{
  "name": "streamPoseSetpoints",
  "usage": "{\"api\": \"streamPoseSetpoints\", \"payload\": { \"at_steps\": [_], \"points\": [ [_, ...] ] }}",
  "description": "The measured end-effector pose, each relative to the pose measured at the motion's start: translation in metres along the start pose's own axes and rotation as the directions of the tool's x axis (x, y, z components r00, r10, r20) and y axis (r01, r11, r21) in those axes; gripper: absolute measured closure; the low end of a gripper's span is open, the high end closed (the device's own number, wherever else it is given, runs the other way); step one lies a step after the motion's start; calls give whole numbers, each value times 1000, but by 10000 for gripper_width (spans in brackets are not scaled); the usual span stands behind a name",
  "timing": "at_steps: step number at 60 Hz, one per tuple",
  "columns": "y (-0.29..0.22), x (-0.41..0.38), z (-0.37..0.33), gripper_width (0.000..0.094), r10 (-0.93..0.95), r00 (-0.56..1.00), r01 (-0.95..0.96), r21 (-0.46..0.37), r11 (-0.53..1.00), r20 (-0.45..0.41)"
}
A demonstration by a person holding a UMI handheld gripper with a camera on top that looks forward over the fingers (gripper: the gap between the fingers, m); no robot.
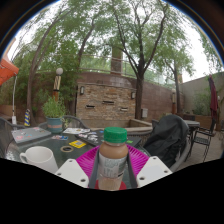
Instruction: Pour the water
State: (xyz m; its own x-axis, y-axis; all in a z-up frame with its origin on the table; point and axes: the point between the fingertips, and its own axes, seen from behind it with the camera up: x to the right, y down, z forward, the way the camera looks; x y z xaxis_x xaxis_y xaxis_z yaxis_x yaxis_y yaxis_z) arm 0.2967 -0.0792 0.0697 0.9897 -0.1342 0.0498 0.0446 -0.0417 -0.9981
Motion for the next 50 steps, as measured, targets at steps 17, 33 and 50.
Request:
{"api": "streamPoseSetpoints", "payload": {
  "at_steps": [17, 33, 50],
  "points": [
    [8, 0, -39, 106, -7, 1000, 3, -147, 989, -25],
    [-21, -6, -159, 106, 31, 993, -52, -176, 983, -117],
    [-30, -54, -277, 107, 44, 993, -65, -206, 976, -106]
  ]
}}
